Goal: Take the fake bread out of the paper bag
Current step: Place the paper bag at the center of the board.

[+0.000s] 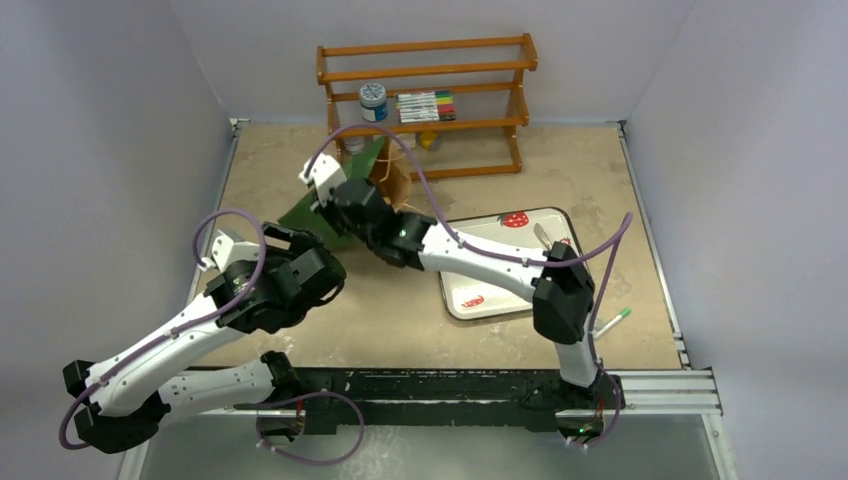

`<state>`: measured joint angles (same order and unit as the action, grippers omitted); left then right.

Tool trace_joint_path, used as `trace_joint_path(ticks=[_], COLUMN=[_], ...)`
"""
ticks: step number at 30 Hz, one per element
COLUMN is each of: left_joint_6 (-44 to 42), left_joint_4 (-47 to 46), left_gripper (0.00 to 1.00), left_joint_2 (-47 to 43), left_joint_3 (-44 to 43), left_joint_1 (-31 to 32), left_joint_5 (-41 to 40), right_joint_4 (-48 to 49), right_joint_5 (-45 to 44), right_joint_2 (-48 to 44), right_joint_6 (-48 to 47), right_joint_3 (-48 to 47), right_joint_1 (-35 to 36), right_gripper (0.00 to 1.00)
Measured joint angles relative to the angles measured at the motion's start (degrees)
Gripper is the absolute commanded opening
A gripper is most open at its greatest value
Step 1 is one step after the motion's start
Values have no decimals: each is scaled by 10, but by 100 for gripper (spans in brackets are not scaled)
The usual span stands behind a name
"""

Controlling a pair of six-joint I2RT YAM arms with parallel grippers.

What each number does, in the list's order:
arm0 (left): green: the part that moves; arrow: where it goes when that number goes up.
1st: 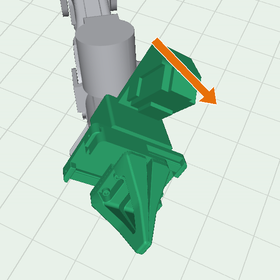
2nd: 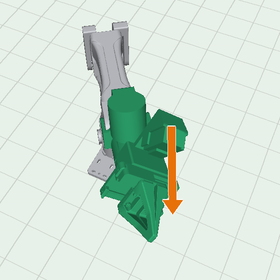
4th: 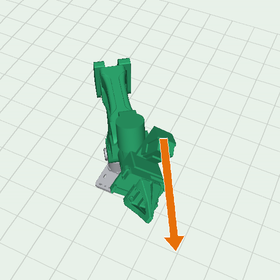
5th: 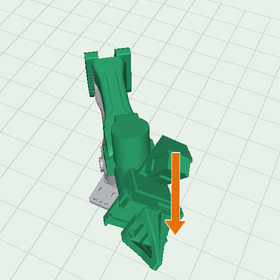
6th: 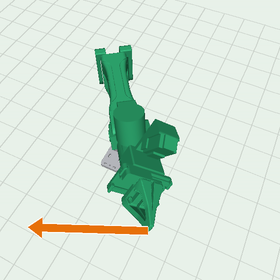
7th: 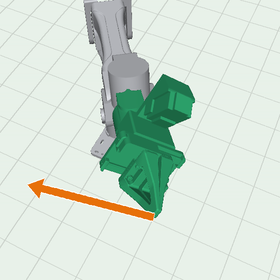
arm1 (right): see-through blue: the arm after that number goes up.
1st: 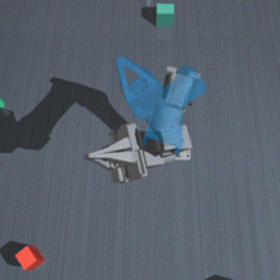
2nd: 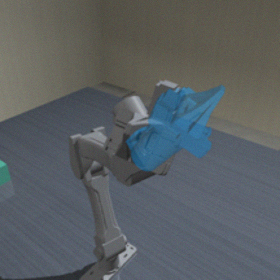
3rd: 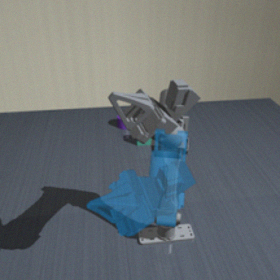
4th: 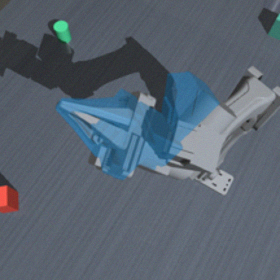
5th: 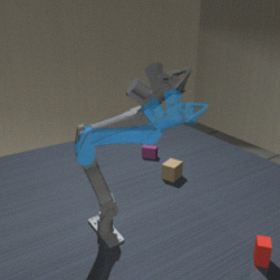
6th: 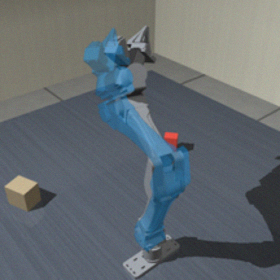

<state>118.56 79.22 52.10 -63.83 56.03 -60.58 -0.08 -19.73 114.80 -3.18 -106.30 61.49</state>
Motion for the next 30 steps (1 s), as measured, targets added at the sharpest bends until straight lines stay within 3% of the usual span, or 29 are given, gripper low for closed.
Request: trace_joint_path(ticks=[4,7,13,17,23,30], left_joint_6=[5,7,9,9,9,8], left_joint_4=[28,41,43,44,50,19], left_gripper=[75,75,76,77,79,83], left_joint_2=[-10,-12,-5,2,19,49], left_joint_3=[-4,-15,-33,-35,-46,-53], left_joint_1=[0,0,0,0,-1,2], left_joint_5=[-9,-20,-52,-79,-109,-110], right_joint_4=[42,51,56,43,23,-9], right_joint_5=[9,5,22,32,25,23], right_joint_2=[-59,-86,-101,-82,-80,-120], right_joint_6=[31,54,109,132,160,191], right_joint_3=[134,174,182,152,150,200], right_joint_1=[44,56,56,60,57,63], right_gripper=[24,30,38,58,77,83])
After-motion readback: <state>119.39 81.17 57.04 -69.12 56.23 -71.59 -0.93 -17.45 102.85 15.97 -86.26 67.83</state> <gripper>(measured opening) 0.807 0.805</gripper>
